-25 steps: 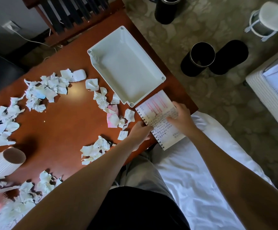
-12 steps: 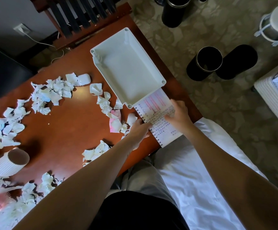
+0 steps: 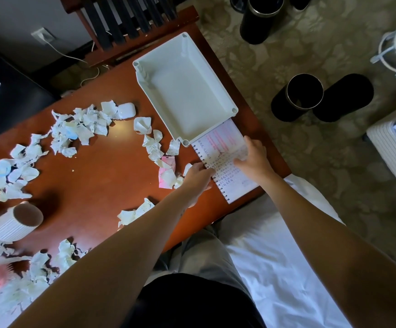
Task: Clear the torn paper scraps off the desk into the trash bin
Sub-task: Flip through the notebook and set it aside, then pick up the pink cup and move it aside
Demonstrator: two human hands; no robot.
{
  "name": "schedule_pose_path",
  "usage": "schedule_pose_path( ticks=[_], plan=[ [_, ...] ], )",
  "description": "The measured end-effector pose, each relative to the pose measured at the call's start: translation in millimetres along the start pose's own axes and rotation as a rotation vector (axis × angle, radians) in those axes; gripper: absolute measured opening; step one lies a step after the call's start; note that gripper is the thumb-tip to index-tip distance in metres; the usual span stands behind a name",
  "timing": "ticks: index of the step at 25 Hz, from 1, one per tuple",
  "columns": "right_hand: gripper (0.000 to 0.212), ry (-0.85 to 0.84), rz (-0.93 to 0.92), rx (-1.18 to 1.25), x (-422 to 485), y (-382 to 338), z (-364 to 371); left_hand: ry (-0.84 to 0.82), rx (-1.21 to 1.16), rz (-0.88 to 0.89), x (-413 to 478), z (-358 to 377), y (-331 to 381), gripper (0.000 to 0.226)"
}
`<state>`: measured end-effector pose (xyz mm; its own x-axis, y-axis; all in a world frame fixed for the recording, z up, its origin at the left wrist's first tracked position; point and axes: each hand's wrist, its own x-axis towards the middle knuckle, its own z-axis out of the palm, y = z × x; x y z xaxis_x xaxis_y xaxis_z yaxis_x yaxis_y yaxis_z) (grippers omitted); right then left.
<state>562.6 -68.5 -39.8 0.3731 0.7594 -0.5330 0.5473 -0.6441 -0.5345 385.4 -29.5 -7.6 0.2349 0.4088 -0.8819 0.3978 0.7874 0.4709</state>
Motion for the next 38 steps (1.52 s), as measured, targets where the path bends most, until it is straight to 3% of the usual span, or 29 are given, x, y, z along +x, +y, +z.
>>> schedule_pose_path(
  ticks=[3,8,17,28,38],
  plan=[
    [0.075,0.013,-0.009,-0.042,-9,-1,1,0.002,0.063,0.028,-7,0,-3,0.042],
    [0.066,0.074,-0.043,-0.082,-37,-3,-6,0.03,0.141,0.077,-19,-12,-8,0.059],
    [0.067,-0.029,-0.162,-0.083,-58,-54,19,0.134,0.19,0.178,-43,-58,-15,0.051],
    [0.055,-0.18,-0.376,-0.072,-75,-151,78,0.276,0.05,0.227,-74,-160,-55,0.054],
    [0.058,-0.366,-0.48,-0.182,-107,-256,162,0.477,-0.085,0.252,-118,-274,-106,0.051]
  ],
)
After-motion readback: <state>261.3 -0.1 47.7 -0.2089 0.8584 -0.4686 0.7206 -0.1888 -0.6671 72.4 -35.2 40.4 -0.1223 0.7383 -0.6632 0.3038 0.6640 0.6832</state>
